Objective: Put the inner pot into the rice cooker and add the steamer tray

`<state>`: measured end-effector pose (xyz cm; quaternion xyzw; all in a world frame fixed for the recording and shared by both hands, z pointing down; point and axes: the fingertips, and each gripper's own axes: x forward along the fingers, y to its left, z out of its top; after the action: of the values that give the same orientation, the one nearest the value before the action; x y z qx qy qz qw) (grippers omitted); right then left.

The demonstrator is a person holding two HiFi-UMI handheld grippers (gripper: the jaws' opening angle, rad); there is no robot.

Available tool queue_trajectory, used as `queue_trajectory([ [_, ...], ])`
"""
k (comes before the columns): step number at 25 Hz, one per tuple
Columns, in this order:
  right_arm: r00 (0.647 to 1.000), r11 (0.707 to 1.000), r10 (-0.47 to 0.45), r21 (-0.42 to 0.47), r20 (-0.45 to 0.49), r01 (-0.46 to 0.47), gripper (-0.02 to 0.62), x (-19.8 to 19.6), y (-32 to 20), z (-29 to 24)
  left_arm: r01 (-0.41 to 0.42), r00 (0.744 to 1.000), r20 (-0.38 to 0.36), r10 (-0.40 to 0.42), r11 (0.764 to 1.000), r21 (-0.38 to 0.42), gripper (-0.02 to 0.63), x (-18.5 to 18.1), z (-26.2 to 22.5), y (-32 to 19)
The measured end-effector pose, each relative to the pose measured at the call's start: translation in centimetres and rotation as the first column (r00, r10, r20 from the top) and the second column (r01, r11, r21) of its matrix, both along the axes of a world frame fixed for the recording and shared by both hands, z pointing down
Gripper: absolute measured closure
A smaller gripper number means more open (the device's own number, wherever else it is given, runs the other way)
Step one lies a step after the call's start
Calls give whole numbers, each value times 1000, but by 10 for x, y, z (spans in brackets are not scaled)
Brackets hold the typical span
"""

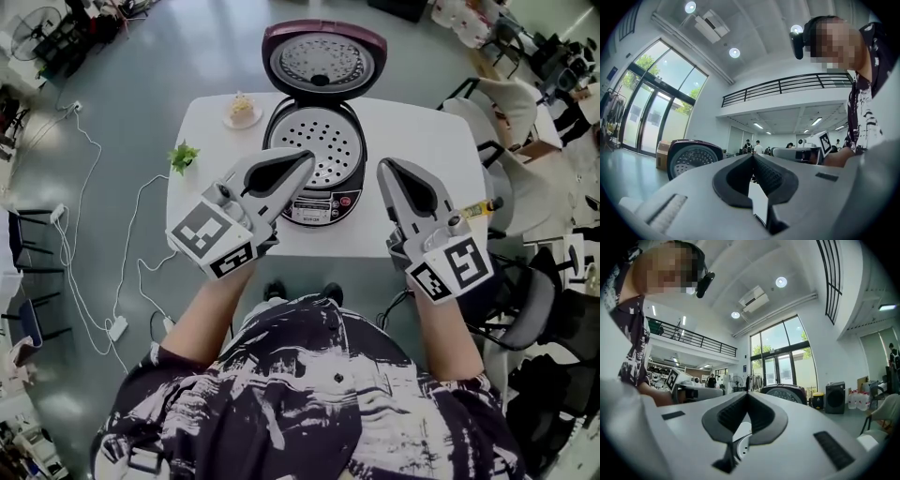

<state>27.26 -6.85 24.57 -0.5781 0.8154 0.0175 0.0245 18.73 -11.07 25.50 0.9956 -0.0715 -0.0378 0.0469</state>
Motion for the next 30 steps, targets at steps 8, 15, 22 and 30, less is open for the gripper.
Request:
queue_trajectory([
  [8,1000,1000,-8,-19,-7,8,598,-1,-3,4,27,1000,8,-27,1000,-6,601,-2,4,-3],
  [15,1000,999,3,-39,-14,-3,598,-3,-7,10,29,1000,7,-29,1000,-5,601,-7,5,-5],
  [22,1000,999,20,-51,-11,-21,598,-4,-8,13,25,1000,5,-25,1000,-5,601,-12,4,-2],
  [30,1000,998,24,-60,-3,-24,598,-7,-11,18,24,1000,4,-24,1000,-8,601,-16,6,-2],
])
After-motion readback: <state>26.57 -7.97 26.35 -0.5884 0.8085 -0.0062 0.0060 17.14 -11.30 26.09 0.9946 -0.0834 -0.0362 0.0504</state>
